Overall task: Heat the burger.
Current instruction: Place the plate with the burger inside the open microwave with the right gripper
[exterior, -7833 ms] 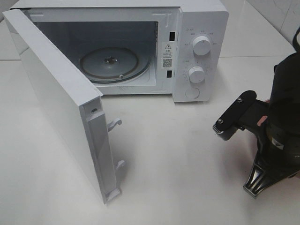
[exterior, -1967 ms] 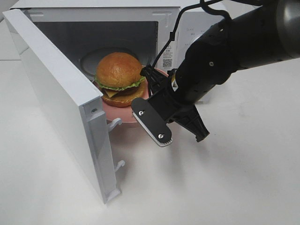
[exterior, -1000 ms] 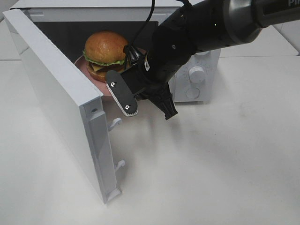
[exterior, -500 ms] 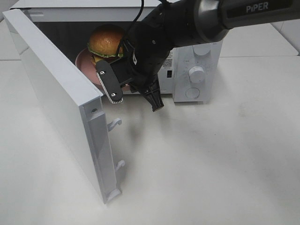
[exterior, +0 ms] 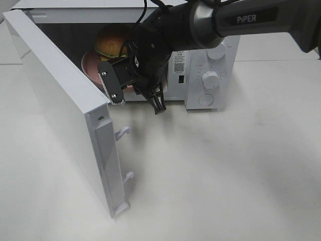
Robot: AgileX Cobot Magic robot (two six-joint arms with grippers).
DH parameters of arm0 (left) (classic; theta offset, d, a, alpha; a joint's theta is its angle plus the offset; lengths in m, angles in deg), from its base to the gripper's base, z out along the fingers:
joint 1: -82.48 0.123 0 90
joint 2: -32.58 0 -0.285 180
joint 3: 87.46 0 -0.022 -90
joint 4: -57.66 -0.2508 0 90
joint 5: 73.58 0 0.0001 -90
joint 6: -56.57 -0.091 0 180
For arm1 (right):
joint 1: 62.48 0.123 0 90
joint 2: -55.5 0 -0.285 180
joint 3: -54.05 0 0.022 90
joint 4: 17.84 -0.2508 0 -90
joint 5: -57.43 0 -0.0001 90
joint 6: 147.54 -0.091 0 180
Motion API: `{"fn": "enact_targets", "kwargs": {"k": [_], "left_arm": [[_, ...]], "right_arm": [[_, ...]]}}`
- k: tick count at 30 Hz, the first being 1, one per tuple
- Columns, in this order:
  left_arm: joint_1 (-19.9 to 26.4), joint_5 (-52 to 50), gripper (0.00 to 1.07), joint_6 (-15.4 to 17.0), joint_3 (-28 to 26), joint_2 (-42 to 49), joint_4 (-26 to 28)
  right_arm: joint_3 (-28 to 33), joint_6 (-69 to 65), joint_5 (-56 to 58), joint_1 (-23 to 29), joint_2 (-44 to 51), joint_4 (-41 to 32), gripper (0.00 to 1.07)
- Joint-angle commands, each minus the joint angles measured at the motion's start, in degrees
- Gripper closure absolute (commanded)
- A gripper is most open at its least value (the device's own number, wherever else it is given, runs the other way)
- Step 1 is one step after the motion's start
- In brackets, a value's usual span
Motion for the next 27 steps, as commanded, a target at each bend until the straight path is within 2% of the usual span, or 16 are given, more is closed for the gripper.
{"fn": "enact_targets", "kwargs": {"k": [1, 10, 13, 14, 15, 17, 20, 22, 27], "left_arm": [[0.1, 0.3, 0.08, 0.1, 0.0, 0.9, -0.4], [0.1, 0.3, 0.08, 0.1, 0.0, 0.9, -0.4], [0.1, 0.3, 0.08, 0.1, 0.0, 0.9, -0.5], [0.1, 0.3, 0.08, 0.1, 0.0, 0.9, -0.5], [0.1, 0.3, 0.08, 0.1, 0.0, 0.9, -0.5], [0.1, 0.3, 0.08, 0.1, 0.0, 0.9, -0.5], [0.1, 0.3, 0.08, 0.1, 0.0, 0.9, -0.5], [0.1, 0.3, 0.08, 0.1, 0.0, 0.9, -0.5], [0.1, 0.3, 0.08, 0.1, 0.0, 0.9, -0.5]], "right_arm": [[-2.6, -1.7, -3.0, -0.3, -0.5, 1.8, 1.07], [-4.8, -1.7, -4.4, -0.3, -2.6, 2.2, 1.02], [-4.8, -1.7, -5.8, -0.3, -2.6, 2.2, 0.96], [-4.8, -1.8, -5.8, -0.3, -2.6, 2.2, 0.91], [-4.8, -1.8, -5.8, -0.3, -2.6, 2.2, 0.91], [-4.8, -4.1, -5.8, -0.3, -2.6, 2.2, 0.75], [-4.8, -5.0, -5.8, -0.3, -2.6, 2.2, 0.71], [-4.6, -7.3, -5.6, -0.3, -2.6, 2.2, 0.59], [-4.5, -8.9, -4.6, -0.3, -2.6, 1.7, 0.55]]}}
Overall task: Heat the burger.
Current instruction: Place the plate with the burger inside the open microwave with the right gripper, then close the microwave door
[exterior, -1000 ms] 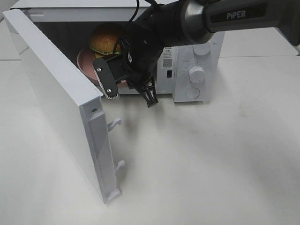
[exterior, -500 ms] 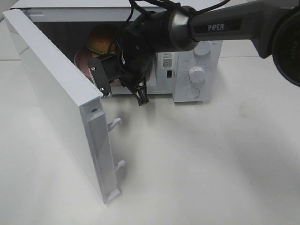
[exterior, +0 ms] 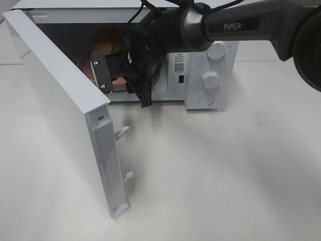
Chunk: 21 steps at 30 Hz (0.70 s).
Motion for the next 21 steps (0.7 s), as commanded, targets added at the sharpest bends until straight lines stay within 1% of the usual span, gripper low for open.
{"fn": "enact_targets", "kwargs": {"k": [1, 6, 7, 8, 9, 10, 11, 13, 14, 16, 17, 18, 19, 21], "left_arm": [[0.1, 0.3, 0.08, 0.1, 0.0, 0.9, 0.0], [0.1, 0.3, 0.08, 0.1, 0.0, 0.9, 0.0], [0.1, 0.3, 0.08, 0.1, 0.0, 0.9, 0.0], [0.1, 0.3, 0.08, 0.1, 0.0, 0.9, 0.0], [0.1, 0.3, 0.08, 0.1, 0.0, 0.9, 0.0], [0.1, 0.3, 0.08, 0.1, 0.0, 0.9, 0.0], [0.1, 0.3, 0.08, 0.1, 0.0, 0.9, 0.0], [0.1, 0.3, 0.08, 0.1, 0.0, 0.9, 0.0], [0.1, 0.3, 0.08, 0.1, 0.0, 0.9, 0.0], [0.1, 0.3, 0.08, 0.1, 0.0, 0.9, 0.0], [0.1, 0.3, 0.08, 0.1, 0.0, 0.9, 0.0], [0.1, 0.3, 0.08, 0.1, 0.0, 0.9, 0.0], [0.1, 0.3, 0.08, 0.1, 0.0, 0.9, 0.0], [0.1, 0.3, 0.08, 0.1, 0.0, 0.9, 0.0]], "right_arm": [[-0.3, -1.6, 0.3, -0.2, 0.6, -0.1, 0.55], [2.1, -2.8, -1.8, -0.2, 2.2, -0.3, 0.55], [3.2, -3.0, -2.5, -0.2, 2.7, -0.3, 0.55], [5.5, -3.4, -4.0, -0.2, 4.0, -0.3, 0.55], [5.5, -3.4, -4.0, -0.2, 4.0, -0.3, 0.55], [7.6, -3.7, -5.8, -0.2, 5.4, -0.3, 0.55], [7.6, -3.7, -5.8, -0.2, 5.4, -0.3, 0.55], [10.4, -4.5, -7.7, -0.2, 7.3, -0.3, 0.55], [10.4, -4.5, -7.7, -0.2, 7.3, -0.3, 0.55], [12.9, -4.8, -9.1, -0.2, 9.1, -0.3, 0.55], [12.9, -4.8, -9.1, -0.2, 9.1, -0.3, 0.55], [14.8, -4.8, -9.8, -0.2, 10.6, -0.3, 0.55], [14.8, -4.8, -9.8, -0.2, 10.6, -0.3, 0.55], [17.2, -5.7, -10.4, -0.2, 12.7, -0.3, 0.55]]}}
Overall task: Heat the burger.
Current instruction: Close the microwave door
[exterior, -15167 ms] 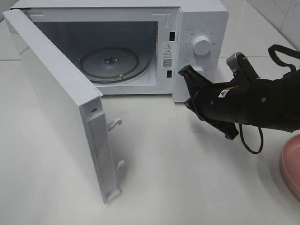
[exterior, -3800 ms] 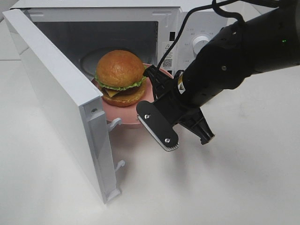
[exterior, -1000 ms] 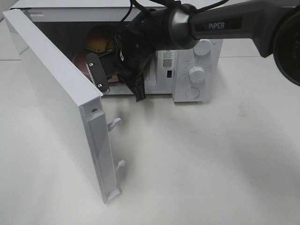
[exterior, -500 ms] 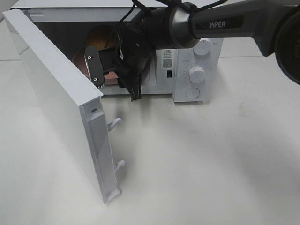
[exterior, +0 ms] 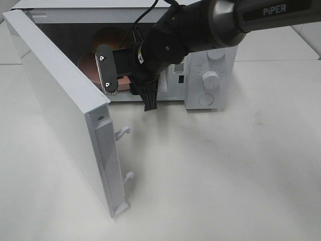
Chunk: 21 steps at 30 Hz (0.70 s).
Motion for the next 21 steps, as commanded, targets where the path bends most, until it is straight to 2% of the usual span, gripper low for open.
{"fn": "enact_targets", "kwargs": {"k": [1, 21], "left_arm": [[0.1, 0.3, 0.08, 0.1, 0.0, 0.9, 0.1], [0.1, 0.3, 0.08, 0.1, 0.0, 0.9, 0.1]], "right_arm": [[2.0, -1.3, -1.0, -0.2, 2.2, -0.1, 0.55], [21.3, -3.3, -2.8, -4.4, 17.4, -0.1, 0.55]]}}
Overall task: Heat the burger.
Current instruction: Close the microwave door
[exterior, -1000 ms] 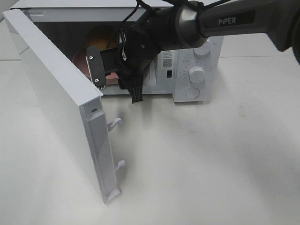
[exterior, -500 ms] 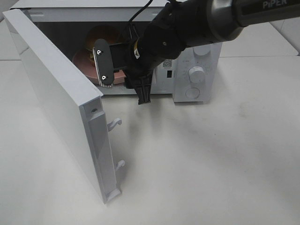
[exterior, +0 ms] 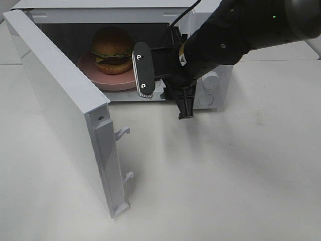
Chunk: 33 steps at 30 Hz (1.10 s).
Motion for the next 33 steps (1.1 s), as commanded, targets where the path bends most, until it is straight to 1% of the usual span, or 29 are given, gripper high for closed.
{"fn": "enact_targets", "kwargs": {"k": [1, 2, 4, 5, 6, 8, 10, 13, 14, 15, 16, 17, 18, 19, 20, 21, 22, 24, 26, 29, 31, 33], "left_arm": [[0.1, 0.3, 0.08, 0.1, 0.0, 0.9, 0.1], [0.1, 0.3, 0.08, 0.1, 0.0, 0.9, 0.1], [0.1, 0.3, 0.08, 0.1, 0.0, 0.9, 0.1], [0.1, 0.3, 0.08, 0.1, 0.0, 0.9, 0.1], [0.1, 0.3, 0.08, 0.1, 0.0, 0.9, 0.1], [0.1, 0.3, 0.08, 0.1, 0.0, 0.9, 0.1], [0.1, 0.3, 0.08, 0.1, 0.0, 0.9, 0.1], [0.1, 0.3, 0.08, 0.1, 0.0, 0.9, 0.1], [0.1, 0.3, 0.08, 0.1, 0.0, 0.9, 0.1], [0.1, 0.3, 0.08, 0.1, 0.0, 0.9, 0.1], [0.1, 0.3, 0.08, 0.1, 0.0, 0.9, 0.1], [0.1, 0.3, 0.08, 0.1, 0.0, 0.9, 0.1], [0.1, 0.3, 0.08, 0.1, 0.0, 0.9, 0.1], [0.1, 0.3, 0.08, 0.1, 0.0, 0.9, 0.1], [0.1, 0.3, 0.08, 0.1, 0.0, 0.9, 0.1], [0.1, 0.3, 0.08, 0.1, 0.0, 0.9, 0.1], [0.1, 0.3, 0.08, 0.1, 0.0, 0.9, 0.1], [0.1, 0.3, 0.08, 0.1, 0.0, 0.9, 0.1], [0.1, 0.3, 0.08, 0.1, 0.0, 0.9, 0.1], [0.1, 0.3, 0.08, 0.1, 0.0, 0.9, 0.1], [0.1, 0.3, 0.08, 0.1, 0.0, 0.9, 0.1], [0.1, 0.3, 0.08, 0.1, 0.0, 0.9, 0.1]], "right_arm": [[4.4, -1.7, -0.6, -1.3, 4.7, -0.1, 0.55], [4.4, -1.7, -0.6, -1.3, 4.7, -0.1, 0.55], [6.9, -5.4, -0.6, -1.3, 7.7, -0.1, 0.55], [6.9, -5.4, -0.6, -1.3, 7.7, -0.1, 0.55], [8.7, -8.8, -0.6, -1.7, 9.6, -0.1, 0.55], [9.3, -10.7, -0.6, -1.8, 10.4, -0.1, 0.55], [12.3, -22.5, -0.2, -2.2, 14.2, -0.1, 0.55], [13.1, -26.1, -0.2, -2.2, 15.1, -0.1, 0.55], [14.4, -32.6, -0.1, -2.2, 16.7, -0.1, 0.52], [15.2, -35.5, 0.0, -2.2, 17.5, -0.1, 0.49], [15.2, -35.5, 0.0, -2.2, 17.5, -0.1, 0.49], [16.7, -41.8, 0.9, -2.2, 19.4, -0.1, 0.41], [17.2, -44.5, 1.5, -2.2, 20.1, -0.1, 0.37], [17.2, -44.5, 1.5, -2.2, 20.1, -0.1, 0.37], [18.2, -48.9, 3.8, -2.2, 21.6, -0.1, 0.30], [18.2, -48.9, 3.8, -2.2, 21.6, -0.1, 0.30], [18.6, -52.2, 7.0, -2.2, 23.0, -0.2, 0.26], [18.6, -53.6, 9.0, -2.2, 23.4, -0.3, 0.26], [18.6, -58.7, 18.7, -2.2, 25.6, -1.7, 0.29], [18.6, -59.3, 20.7, -2.2, 26.2, -1.9, 0.30], [18.6, -60.0, 30.0, -2.2, 28.2, -3.7, 0.32], [18.6, -60.0, 32.2, -2.2, 28.6, -4.0, 0.32]]}}
